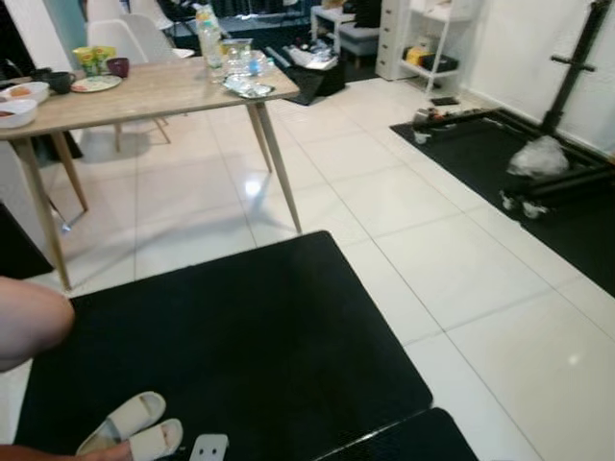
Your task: Restocking fridge
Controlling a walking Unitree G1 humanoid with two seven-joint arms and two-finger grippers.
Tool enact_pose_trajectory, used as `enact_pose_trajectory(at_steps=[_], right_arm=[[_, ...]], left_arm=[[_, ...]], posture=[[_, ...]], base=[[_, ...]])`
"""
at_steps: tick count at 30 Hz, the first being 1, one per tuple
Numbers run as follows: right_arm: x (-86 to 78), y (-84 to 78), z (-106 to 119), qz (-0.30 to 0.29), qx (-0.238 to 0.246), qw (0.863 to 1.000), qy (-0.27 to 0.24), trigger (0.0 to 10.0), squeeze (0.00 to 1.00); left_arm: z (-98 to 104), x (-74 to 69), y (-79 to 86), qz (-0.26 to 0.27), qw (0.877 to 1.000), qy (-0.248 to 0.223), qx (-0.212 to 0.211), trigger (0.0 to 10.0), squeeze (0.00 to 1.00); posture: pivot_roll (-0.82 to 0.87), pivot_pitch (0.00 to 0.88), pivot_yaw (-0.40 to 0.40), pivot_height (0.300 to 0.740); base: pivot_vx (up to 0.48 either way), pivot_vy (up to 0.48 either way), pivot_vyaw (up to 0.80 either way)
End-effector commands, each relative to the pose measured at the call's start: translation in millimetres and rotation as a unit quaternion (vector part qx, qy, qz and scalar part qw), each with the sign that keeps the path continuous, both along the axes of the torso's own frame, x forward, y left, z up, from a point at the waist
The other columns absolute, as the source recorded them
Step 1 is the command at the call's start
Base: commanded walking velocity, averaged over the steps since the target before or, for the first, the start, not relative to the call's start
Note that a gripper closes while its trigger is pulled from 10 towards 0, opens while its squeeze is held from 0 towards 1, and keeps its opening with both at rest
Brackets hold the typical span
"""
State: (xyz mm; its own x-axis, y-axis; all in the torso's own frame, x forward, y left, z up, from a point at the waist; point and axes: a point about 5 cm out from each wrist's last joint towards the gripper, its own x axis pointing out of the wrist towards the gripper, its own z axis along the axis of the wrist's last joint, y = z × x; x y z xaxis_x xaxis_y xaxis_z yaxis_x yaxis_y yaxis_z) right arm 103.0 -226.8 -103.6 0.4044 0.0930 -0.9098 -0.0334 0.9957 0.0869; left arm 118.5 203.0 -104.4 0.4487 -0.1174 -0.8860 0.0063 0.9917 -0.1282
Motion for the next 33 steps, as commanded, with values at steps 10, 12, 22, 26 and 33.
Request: enact_pose_trajectory(at_steps=[10, 12, 22, 26, 33], right_arm=[[1.5, 1.6, 0.0, -0.002, 0.002, 1.0, -0.001, 10.0, 0.0], [1.3, 1.5, 0.0, -0.002, 0.002, 1.0, -0.001, 10.0, 0.0], [0.6, 0.8, -0.1, -0.002, 0.0, 1.0, 0.001, 10.0, 0.0], [0.8, 1.5, -0.3, 0.0, 0.0, 1.0, 0.001, 10.0, 0.0], [0.3, 1.3, -0.4, 0.002, -0.002, 1.0, 0.002, 10.0, 0.0]], left_arm=[[-0.3, -2.2, 2.0, -0.006, 1.0, 0.003, 0.005, 10.0, 0.0], [-0.3, -2.1, 1.9, -0.006, 1.0, 0.003, 0.005, 10.0, 0.0], [-0.2, -1.5, 1.4, -0.006, 1.0, 0.003, 0.005, 10.0, 0.0], [-0.3, -1.3, 1.2, -0.007, 1.0, 0.003, 0.006, 10.0, 0.0], [-0.5, -1.7, 1.0, -0.009, 1.0, 0.004, 0.008, 10.0, 0.0]], posture=[[-0.04, 0.0, 0.022, 0.74], [-0.04, 0.0, 0.021, 0.74], [-0.03, 0.0, 0.018, 0.74], [-0.03, 0.0, 0.015, 0.74], [-0.03, 0.0, 0.013, 0.74]], base=[[0.312, 0.0, 0.0], [0.3, 0.0, 0.0], [0.311, 0.0, 0.0], [0.296, 0.0, 0.0], [0.295, 0.0, 0.0]])
